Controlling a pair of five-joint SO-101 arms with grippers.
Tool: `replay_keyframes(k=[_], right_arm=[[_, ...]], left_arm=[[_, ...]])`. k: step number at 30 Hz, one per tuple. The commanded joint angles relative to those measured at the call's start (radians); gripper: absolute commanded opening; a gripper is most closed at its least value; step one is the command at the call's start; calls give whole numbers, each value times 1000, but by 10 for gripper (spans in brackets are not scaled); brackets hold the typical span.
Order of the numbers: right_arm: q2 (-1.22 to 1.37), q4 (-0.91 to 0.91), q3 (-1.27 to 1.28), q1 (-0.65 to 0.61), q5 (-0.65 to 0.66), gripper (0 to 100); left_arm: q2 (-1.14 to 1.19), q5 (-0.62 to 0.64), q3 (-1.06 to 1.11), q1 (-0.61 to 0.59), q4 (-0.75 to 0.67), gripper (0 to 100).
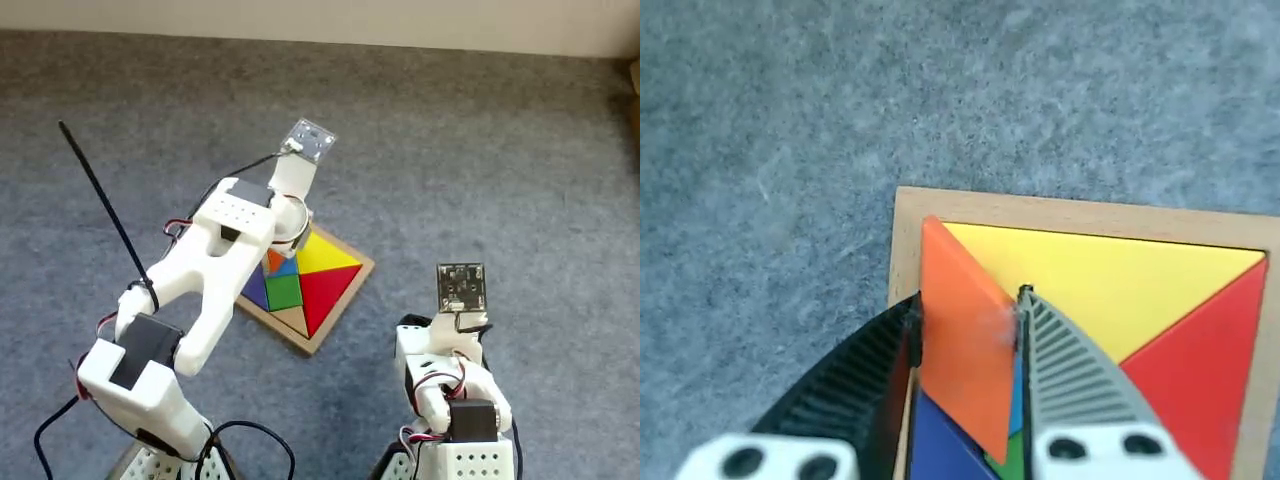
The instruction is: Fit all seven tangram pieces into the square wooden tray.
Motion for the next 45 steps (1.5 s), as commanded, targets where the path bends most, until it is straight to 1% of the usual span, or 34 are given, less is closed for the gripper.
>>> replay_keyframes(k=[1, 11, 15, 20, 26, 45], right_arm=[[-10, 8, 119, 8, -3, 5], [-8, 8, 119, 8, -3, 5], [-8, 8, 119, 8, -3, 5], [-8, 8, 119, 8, -3, 5], [-8, 8, 119, 8, -3, 5], [-12, 8, 119, 12, -3, 5]], left_arm=[[-4, 14, -50, -15, -15, 11], [-4, 12, -48, -47, -9, 11], [-4, -54, -48, -58, -9, 11], [-4, -55, -48, -58, -9, 17], [-2, -49, -47, -56, -9, 142], [-2, -49, -45, -53, -8, 145]])
